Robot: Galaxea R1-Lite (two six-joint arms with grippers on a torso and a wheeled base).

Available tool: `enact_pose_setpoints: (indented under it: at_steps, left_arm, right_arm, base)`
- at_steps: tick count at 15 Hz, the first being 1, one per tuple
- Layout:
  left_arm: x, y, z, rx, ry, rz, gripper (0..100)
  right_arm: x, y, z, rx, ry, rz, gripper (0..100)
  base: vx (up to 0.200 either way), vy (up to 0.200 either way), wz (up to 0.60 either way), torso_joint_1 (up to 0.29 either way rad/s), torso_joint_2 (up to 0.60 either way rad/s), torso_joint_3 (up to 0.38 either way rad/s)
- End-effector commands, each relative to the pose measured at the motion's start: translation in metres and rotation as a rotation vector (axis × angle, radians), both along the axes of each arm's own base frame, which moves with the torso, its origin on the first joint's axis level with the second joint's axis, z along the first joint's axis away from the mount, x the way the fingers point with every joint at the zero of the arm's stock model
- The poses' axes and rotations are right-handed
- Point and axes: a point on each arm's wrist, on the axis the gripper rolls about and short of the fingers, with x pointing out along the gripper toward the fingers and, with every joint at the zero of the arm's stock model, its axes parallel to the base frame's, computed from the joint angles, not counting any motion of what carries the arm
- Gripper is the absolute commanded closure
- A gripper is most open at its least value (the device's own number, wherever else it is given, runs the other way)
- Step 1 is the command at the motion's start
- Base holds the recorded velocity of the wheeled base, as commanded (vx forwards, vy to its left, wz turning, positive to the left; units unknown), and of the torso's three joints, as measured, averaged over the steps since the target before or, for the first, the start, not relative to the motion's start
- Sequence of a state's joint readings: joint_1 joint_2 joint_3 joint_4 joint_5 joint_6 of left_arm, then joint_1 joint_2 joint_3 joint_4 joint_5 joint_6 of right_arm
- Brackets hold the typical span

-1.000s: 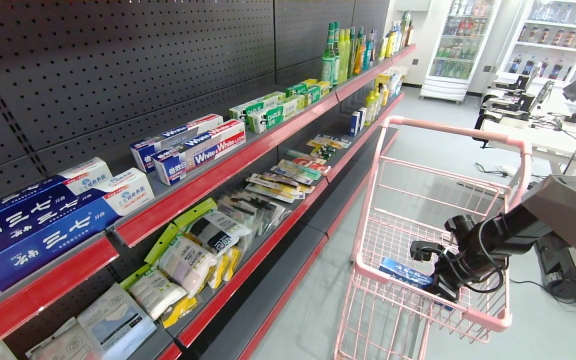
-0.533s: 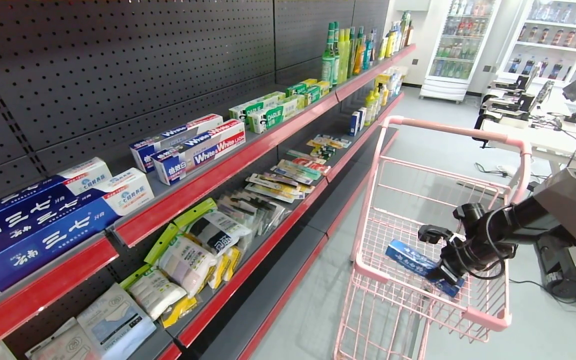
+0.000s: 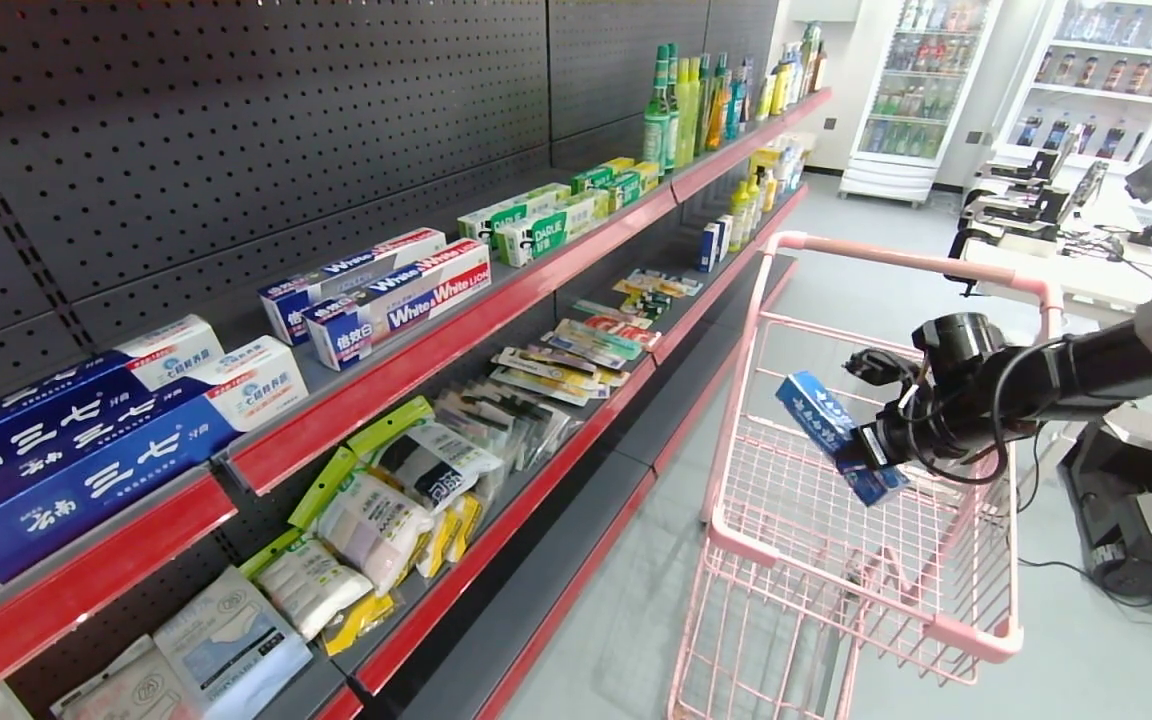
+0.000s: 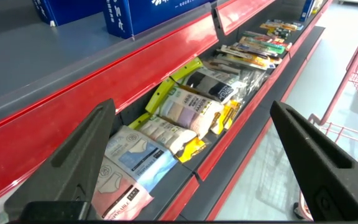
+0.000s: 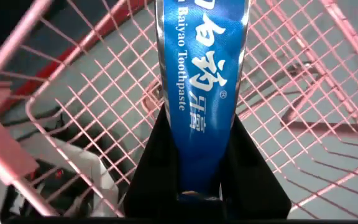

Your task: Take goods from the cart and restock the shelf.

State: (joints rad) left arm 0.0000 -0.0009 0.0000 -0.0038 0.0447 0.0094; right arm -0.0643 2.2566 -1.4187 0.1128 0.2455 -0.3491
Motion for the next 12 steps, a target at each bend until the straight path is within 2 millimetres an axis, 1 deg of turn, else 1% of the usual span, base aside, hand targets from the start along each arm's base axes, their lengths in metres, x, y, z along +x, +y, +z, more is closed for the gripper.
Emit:
enact_pose_setpoints:
  at_steps: [1, 2, 3, 4, 5, 6, 8, 9, 10, 11, 12]
  left_arm:
    - [0.0, 0.0, 0.0, 0.0, 0.0, 0.001, 0]
    - [0.0, 0.0, 0.0, 0.0, 0.0, 0.0, 0]
    - [0.0, 0.0, 0.0, 0.0, 0.0, 0.0, 0]
    - [0.0, 0.0, 0.0, 0.0, 0.0, 0.0, 0]
    - [0.0, 0.0, 0.0, 0.0, 0.0, 0.0, 0]
    - [0.0, 0.0, 0.0, 0.0, 0.0, 0.0, 0]
    - [0.0, 0.0, 0.0, 0.0, 0.0, 0.0, 0]
    - [0.0, 0.0, 0.0, 0.0, 0.0, 0.0, 0]
    - [0.0, 0.0, 0.0, 0.0, 0.0, 0.0, 0]
    - [0.0, 0.0, 0.0, 0.0, 0.0, 0.0, 0]
    - [0.0, 0.0, 0.0, 0.0, 0.0, 0.0, 0]
  right_arm:
    - [-0.033, 0.028, 0.072, 0.023, -0.137, -0.098, 100]
    - [-0.06, 0.042, 0.098, 0.077, -0.169, -0.138, 100]
    - [-0.086, 0.05, 0.119, 0.102, -0.205, -0.157, 100]
    - [-0.117, 0.052, 0.134, 0.09, -0.241, -0.164, 100]
    - [-0.128, 0.053, 0.139, 0.085, -0.256, -0.166, 100]
    - [-0.179, 0.052, 0.154, 0.077, -0.316, -0.167, 100]
    - [-0.245, 0.044, 0.165, 0.073, -0.42, -0.17, 100]
    - [-0.269, 0.041, 0.169, 0.055, -0.479, -0.171, 100]
    - [-0.288, 0.037, 0.17, 0.04, -0.518, -0.184, 100]
    - [-0.307, 0.033, 0.168, 0.027, -0.554, -0.214, 100]
    - [-0.324, 0.028, 0.162, 0.003, -0.581, -0.26, 100]
  base:
    - [0.0, 0.0, 0.0, 0.0, 0.0, 0.0]
    - [0.0, 0.0, 0.0, 0.0, 0.0, 0.0]
    - [0.0, 0.0, 0.0, 0.0, 0.0, 0.0]
    - [0.0, 0.0, 0.0, 0.0, 0.0, 0.0]
    - [0.0, 0.0, 0.0, 0.0, 0.0, 0.0]
    - [0.0, 0.0, 0.0, 0.0, 0.0, 0.0]
    - [0.0, 0.0, 0.0, 0.0, 0.0, 0.0]
    - [0.0, 0.0, 0.0, 0.0, 0.0, 0.0]
    - [0.0, 0.0, 0.0, 0.0, 0.0, 0.0]
    - [0.0, 0.0, 0.0, 0.0, 0.0, 0.0]
    - [0.0, 0.0, 0.0, 0.0, 0.0, 0.0]
